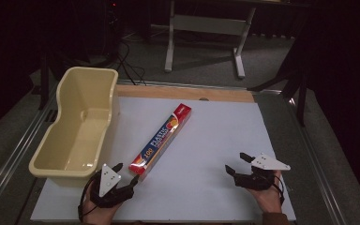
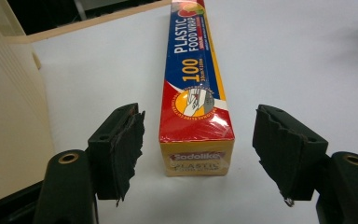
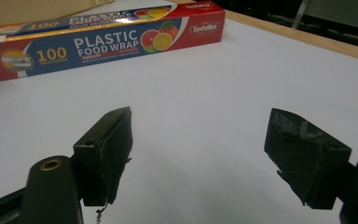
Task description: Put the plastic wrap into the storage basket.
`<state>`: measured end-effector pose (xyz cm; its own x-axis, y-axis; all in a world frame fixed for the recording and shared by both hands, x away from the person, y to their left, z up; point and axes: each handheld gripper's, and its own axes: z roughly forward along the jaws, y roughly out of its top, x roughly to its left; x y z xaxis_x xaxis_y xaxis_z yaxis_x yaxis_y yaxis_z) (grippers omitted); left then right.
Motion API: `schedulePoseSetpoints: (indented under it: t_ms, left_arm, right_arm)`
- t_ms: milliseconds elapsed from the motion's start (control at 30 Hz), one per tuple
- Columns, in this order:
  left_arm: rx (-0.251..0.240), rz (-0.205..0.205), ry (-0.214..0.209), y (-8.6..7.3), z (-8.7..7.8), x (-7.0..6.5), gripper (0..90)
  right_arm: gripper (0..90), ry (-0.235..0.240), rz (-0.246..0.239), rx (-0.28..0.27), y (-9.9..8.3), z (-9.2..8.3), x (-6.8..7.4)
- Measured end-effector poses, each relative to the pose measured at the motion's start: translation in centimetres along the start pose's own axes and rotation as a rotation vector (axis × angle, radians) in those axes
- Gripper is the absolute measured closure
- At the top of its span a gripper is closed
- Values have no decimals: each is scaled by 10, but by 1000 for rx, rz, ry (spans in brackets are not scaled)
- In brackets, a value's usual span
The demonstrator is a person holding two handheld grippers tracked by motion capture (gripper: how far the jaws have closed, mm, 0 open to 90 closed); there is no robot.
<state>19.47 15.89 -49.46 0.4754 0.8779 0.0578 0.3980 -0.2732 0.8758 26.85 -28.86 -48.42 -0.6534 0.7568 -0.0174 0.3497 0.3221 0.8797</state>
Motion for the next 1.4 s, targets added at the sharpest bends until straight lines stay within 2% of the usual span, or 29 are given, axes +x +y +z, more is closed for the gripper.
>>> schedulePoseSetpoints:
  t_ms: [233, 500, 633, 667, 700, 733, 767, 800, 833, 867, 900, 933, 967, 1067, 1400]
  left_arm:
    - [-6, 4, 12, 0, -1, 0, 325]
    - [-8, -12, 24, 1, 0, 0, 340]
    - [-4, -16, 40, 1, 2, 0, 427]
    - [-6, -14, 58, 2, 2, -1, 486]
    - [-6, -14, 58, 2, 2, -1, 520]
    - [-6, -18, 59, 2, 3, -1, 520]
    - [-4, -15, 64, 2, 3, -1, 601]
    - [-1, -13, 74, 2, 4, -1, 643]
    - [6, -17, 78, 2, 6, 0, 643]
    - [13, -17, 83, 3, 7, 1, 723]
    - [16, -17, 93, 2, 7, 2, 723]
    - [28, -17, 109, 3, 9, 4, 809]
    - [28, -17, 109, 3, 9, 4, 848]
    - [42, -32, 137, 2, 13, 7, 900]
    - [118, -26, 162, -7, 33, 10, 900]
  right_arm:
    - [229, -1, -2, 6, 0, 0, 1]
    - [230, -8, -2, 12, -1, 2, 0]
    - [230, -9, 2, 13, -2, 2, 0]
    - [230, -11, 3, 12, -2, 2, 0]
    - [230, -11, 3, 12, -2, 2, 0]
    - [230, -11, 5, 13, -3, 3, -1]
    - [230, -10, 3, 16, -3, 3, -1]
    - [230, -9, 4, 17, -3, 4, -1]
    - [230, -9, 4, 17, -3, 4, -1]
    - [230, -9, 2, 17, -3, 4, 0]
    - [230, -9, 2, 17, -3, 4, 0]
    - [230, -9, 2, 18, -3, 5, 0]
    - [230, -9, 2, 18, -3, 5, 0]
    - [230, -11, 4, 19, -3, 5, 0]
    - [230, -20, 13, 7, -4, 3, -2]
